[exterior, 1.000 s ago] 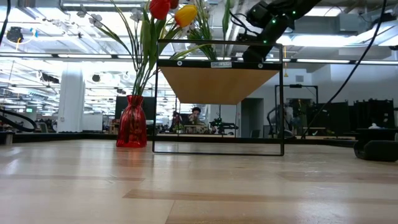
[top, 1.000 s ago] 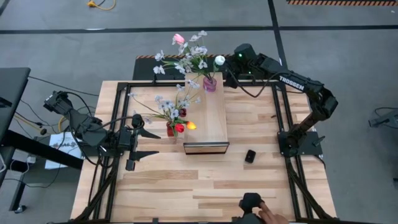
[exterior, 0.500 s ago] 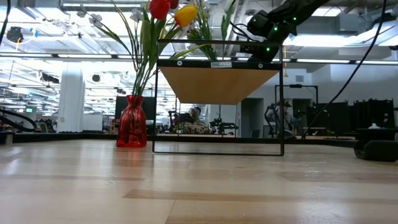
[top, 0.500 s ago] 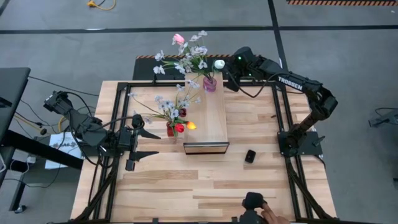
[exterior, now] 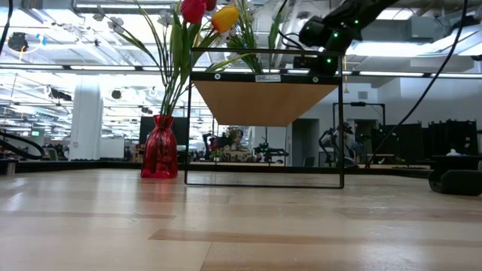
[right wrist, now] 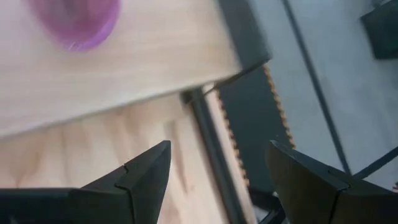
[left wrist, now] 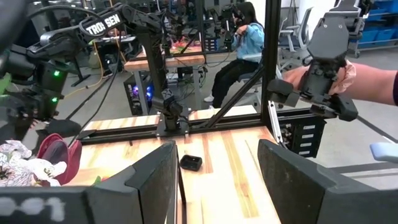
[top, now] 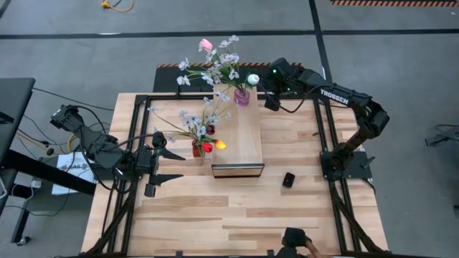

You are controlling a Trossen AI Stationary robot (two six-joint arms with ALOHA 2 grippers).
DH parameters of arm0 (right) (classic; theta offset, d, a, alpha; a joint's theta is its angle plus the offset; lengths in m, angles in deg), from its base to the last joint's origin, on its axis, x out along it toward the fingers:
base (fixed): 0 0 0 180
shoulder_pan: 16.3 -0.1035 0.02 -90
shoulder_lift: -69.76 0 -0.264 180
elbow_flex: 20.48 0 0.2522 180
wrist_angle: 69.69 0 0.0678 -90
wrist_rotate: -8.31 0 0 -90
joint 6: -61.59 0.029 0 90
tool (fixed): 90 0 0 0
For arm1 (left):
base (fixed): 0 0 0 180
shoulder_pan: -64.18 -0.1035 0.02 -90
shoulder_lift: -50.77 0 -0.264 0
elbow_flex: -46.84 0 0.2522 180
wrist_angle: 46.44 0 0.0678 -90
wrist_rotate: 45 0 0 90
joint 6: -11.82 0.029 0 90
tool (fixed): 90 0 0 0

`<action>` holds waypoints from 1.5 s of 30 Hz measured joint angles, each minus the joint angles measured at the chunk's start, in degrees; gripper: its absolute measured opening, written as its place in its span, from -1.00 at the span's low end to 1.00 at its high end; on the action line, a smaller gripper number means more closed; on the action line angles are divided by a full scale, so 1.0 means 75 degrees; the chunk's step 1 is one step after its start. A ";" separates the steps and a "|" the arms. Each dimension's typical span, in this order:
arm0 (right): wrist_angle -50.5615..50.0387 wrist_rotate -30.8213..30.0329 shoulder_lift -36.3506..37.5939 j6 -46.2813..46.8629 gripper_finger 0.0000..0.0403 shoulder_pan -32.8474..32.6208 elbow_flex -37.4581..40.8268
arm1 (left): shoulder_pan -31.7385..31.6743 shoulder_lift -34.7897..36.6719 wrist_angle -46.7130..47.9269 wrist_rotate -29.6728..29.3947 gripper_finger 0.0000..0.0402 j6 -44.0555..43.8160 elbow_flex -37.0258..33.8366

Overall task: Pick and place flowers into a vace then onto a shelf
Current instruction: Put the red flower vase with flowers on the shelf

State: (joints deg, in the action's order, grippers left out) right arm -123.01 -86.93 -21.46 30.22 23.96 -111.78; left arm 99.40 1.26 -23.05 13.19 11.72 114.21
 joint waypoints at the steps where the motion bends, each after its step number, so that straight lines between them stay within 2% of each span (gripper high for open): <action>1: -0.0144 -0.0039 0.0000 -0.0007 0.27 -0.0036 0.0000 | -0.0001 0.0001 -0.0003 -0.0001 0.08 -0.0001 0.0000; 7: -0.0735 -0.0153 0.0019 -0.0019 0.27 -0.0176 0.0000 | -0.0001 0.0001 -0.0006 -0.0003 0.08 -0.0004 0.0000; 14: -0.1618 -0.1008 0.0029 -0.0068 0.27 -0.0164 -0.0003 | 0.0000 0.0001 -0.0009 -0.0003 0.08 -0.0019 0.0000; 20: -0.2259 -0.1183 0.0062 -0.0042 0.27 -0.0158 -0.0003 | -0.0002 0.0001 -0.0011 -0.0023 0.08 -0.0017 0.0000; 30: -0.2394 -0.1288 0.1128 0.0399 0.27 -0.0150 -0.0003 | -0.0001 0.0001 -0.0009 -0.0050 0.08 -0.0019 0.0000; 41: -0.4014 -0.0358 0.1872 0.0985 0.27 -0.0150 -0.0009 | 0.0000 0.0001 -0.0009 -0.0047 0.08 -0.0019 0.0000; 45: -0.4236 0.0494 0.2044 0.1387 0.27 -0.0149 -0.0006 | -0.0003 -0.0001 -0.0003 0.0076 0.08 -0.0016 0.0000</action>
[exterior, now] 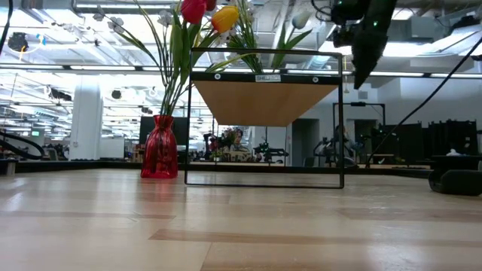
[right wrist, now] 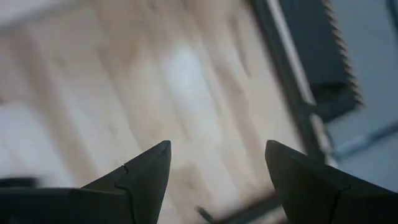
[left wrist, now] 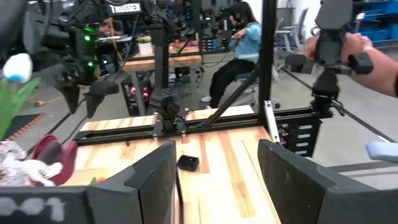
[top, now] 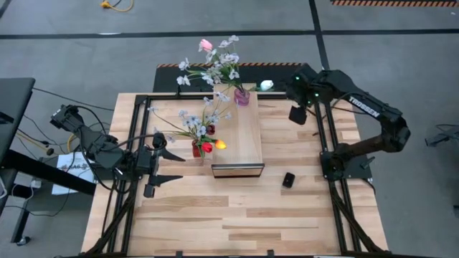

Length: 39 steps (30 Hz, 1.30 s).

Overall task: Pick and place flowers into a vace then onto a shelf
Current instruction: Put the red flower vase with flowers on the shelf

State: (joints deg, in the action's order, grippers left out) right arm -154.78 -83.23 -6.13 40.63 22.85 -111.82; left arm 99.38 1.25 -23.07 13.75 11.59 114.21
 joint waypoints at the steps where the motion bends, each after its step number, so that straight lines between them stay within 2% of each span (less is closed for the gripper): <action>1: 0.0034 0.0336 0.0088 -0.0001 0.27 0.0002 0.0000 | 0.0001 0.0002 -0.0003 0.0079 0.08 0.0008 0.0000; 6: 0.0579 0.2606 0.0809 -0.0290 0.27 -0.0001 0.0000 | 0.0002 0.0002 -0.0019 0.0671 0.08 0.0200 0.0000; 9: 0.1208 0.3611 0.1353 -0.0322 0.27 -0.0001 0.0060 | 0.0003 0.0002 -0.0096 0.0737 0.08 0.0307 0.0000; 12: 0.2143 0.4338 0.2118 -0.0125 0.27 0.0010 0.0599 | 0.0000 0.0002 -0.0026 0.0732 0.08 0.0554 -0.0018; 16: 0.3481 0.4422 0.3276 0.0692 0.27 0.0000 0.1858 | 0.0000 0.0002 -0.0434 0.0743 0.08 0.0785 -0.0359; 22: 0.5992 0.4407 0.5048 0.2409 0.27 -0.0016 0.4173 | 0.0028 0.0002 -0.1556 0.1298 0.08 0.0832 -0.1185; 28: 0.8015 0.3898 0.6550 0.3812 0.27 -0.0016 0.5816 | 0.0445 0.0190 -0.1788 0.1270 0.08 0.0720 -0.1621; 33: 0.8582 0.3939 0.7537 0.4079 0.27 -0.0022 0.6700 | 0.0952 0.0579 -0.1841 0.1298 0.08 0.0556 -0.1914; 39: 0.8603 0.3963 0.8300 0.4073 0.27 -0.0022 0.7291 | 0.1160 0.0503 -0.1891 0.2005 0.08 0.0474 -0.2084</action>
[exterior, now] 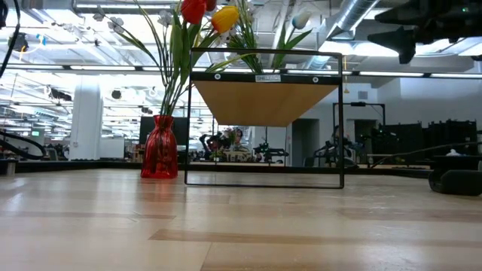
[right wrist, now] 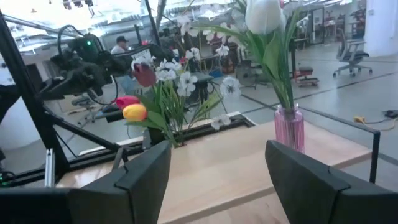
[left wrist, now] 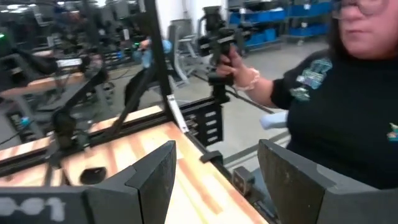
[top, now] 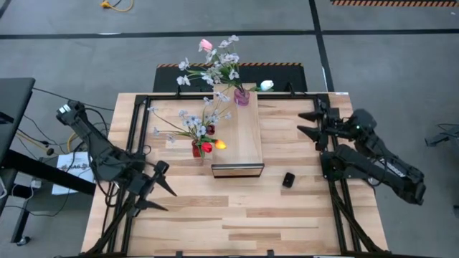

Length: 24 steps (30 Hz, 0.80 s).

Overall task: Pick and place flowers into a vace then onto a shelf
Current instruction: Put the red flower vase with flowers on the shelf

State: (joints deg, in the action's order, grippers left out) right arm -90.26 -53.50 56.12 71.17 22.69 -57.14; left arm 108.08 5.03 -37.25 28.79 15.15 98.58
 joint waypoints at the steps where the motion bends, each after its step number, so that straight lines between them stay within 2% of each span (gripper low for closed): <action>1: -0.0004 0.0000 0.0085 0.0000 0.27 0.0000 0.0074 | -0.0003 -0.0049 -0.0026 0.0119 0.08 0.0091 0.0000; 5: -0.0024 0.0032 0.0369 0.0000 0.27 0.0000 0.0296 | -0.0004 -0.0316 -0.0318 0.0065 0.08 0.0452 0.0000; 9: -0.0033 0.0044 0.0554 0.0003 0.27 0.0000 0.0557 | -0.0006 -0.0542 -0.0940 -0.0515 0.08 0.1090 0.0027; 13: -0.0060 0.0055 0.0674 0.0003 0.27 0.0000 0.0710 | 0.0057 -0.0563 -0.0953 -0.0993 0.08 0.1349 0.0479; 19: -0.0045 0.0060 0.0689 -0.0012 0.27 0.0000 0.0712 | 0.0781 -0.0562 -0.0835 -0.1179 0.08 0.2162 0.1028; 21: -0.0045 0.0061 0.0689 -0.0007 0.27 0.0000 0.0712 | 0.1156 -0.0559 -0.0599 -0.1990 0.08 0.2222 0.1172; 24: -0.0045 0.0064 0.0686 0.0064 0.27 -0.0003 0.0712 | 0.1827 -0.0580 -0.0220 -0.3946 0.08 0.2126 0.1224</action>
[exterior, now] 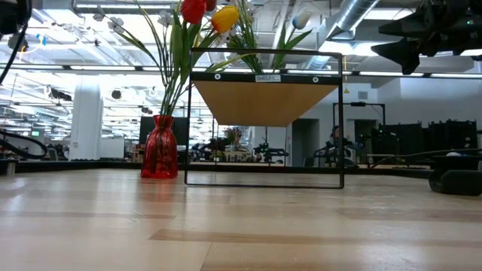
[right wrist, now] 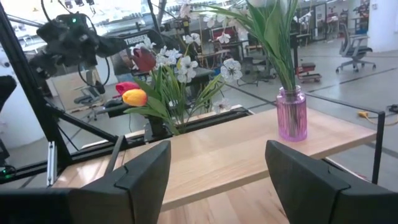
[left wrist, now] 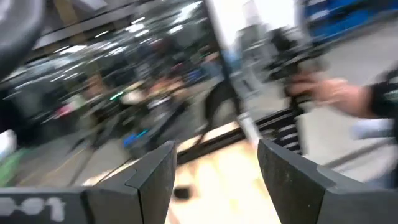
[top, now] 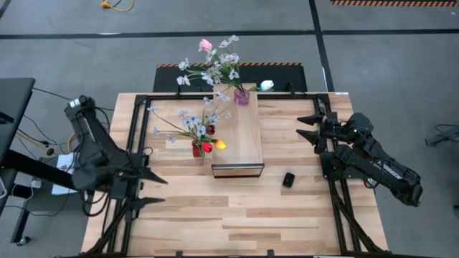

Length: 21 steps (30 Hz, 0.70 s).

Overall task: Pick and place flowers into a vace then onto a shelf
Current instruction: Put the red flower vase with flowers on the shelf

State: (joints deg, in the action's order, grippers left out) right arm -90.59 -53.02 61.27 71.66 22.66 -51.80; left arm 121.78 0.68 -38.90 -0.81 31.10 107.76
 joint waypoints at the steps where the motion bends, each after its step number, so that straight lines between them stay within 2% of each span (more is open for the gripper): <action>1: 0.0000 0.0000 0.0000 0.0003 0.27 0.0003 0.0000 | 0.0224 -0.0047 0.0024 -0.0661 0.08 -0.0104 0.0000; 3: 0.0000 0.0003 0.0000 0.0006 0.27 0.0002 0.0000 | 0.0627 -0.0246 0.0013 -0.1807 0.08 -0.0299 0.0006; 8: 0.0006 0.0000 0.0000 0.0006 0.27 0.0003 0.0000 | 0.1492 -0.1205 -0.0558 -0.3977 0.08 -0.0562 0.0009; 12: 0.0012 0.0000 0.0000 0.0008 0.27 0.0003 0.0000 | 0.1869 -0.2136 -0.1200 -0.5747 0.08 -0.0572 0.0009; 18: -0.0020 0.0003 0.0000 0.0187 0.27 0.0003 0.0000 | 0.1836 -0.2850 -0.1978 -0.5880 0.08 -0.0772 0.0008; 21: -0.0118 0.0005 0.0000 0.0262 0.27 0.0002 0.0000 | 0.1656 -0.2931 -0.1837 -0.5521 0.08 -0.1393 0.0009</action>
State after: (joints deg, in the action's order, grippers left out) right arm -91.48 -52.99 61.27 73.62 22.68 -51.80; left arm 134.20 -21.31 -52.68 -42.22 20.65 107.82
